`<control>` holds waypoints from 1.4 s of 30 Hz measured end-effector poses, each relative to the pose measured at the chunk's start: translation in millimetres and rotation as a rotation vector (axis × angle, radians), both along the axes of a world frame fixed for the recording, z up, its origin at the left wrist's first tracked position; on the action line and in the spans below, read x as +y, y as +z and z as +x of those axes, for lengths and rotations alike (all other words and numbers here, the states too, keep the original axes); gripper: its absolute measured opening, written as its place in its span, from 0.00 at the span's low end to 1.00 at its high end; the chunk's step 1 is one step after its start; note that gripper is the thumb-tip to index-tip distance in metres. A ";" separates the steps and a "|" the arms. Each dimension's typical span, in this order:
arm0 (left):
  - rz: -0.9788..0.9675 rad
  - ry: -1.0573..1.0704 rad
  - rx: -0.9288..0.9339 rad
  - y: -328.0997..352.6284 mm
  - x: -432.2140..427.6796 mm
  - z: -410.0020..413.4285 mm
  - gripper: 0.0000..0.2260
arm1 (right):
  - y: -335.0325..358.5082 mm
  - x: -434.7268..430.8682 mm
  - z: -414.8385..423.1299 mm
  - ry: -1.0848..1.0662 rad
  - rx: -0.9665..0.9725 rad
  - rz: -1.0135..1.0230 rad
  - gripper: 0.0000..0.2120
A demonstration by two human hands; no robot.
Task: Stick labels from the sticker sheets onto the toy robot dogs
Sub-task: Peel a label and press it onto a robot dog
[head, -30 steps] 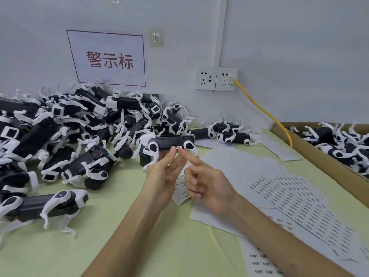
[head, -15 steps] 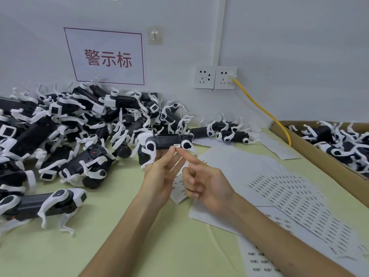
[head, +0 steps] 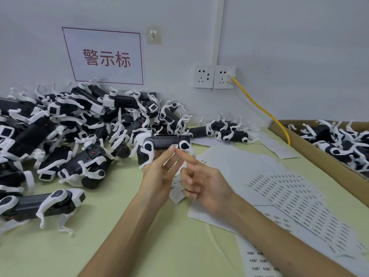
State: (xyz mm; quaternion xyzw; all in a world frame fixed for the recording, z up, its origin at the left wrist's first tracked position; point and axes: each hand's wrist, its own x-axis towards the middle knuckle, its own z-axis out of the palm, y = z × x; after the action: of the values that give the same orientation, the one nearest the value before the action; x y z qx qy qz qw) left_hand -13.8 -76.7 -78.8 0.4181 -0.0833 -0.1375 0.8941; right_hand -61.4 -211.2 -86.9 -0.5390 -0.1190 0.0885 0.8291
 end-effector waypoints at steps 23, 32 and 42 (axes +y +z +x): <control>-0.054 0.311 0.079 2.7 -3.1 0.9 0.03 | 3.3 -1.2 -0.5 -0.013 0.046 0.029 0.23; -0.060 0.235 0.043 -1.6 -2.2 6.6 0.11 | 9.9 -15.1 3.2 -0.188 0.040 0.177 0.16; 0.322 0.292 -0.157 -4.7 -11.0 2.9 0.12 | 9.9 -18.0 5.6 -0.593 -0.109 -0.317 0.13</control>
State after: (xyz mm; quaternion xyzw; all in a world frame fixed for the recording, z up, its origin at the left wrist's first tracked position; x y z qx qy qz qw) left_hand -10.9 -87.7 -83.5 0.5724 -0.0681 0.0147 0.8170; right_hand -55.8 -229.2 -77.0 -0.6762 0.0141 -0.1683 0.7171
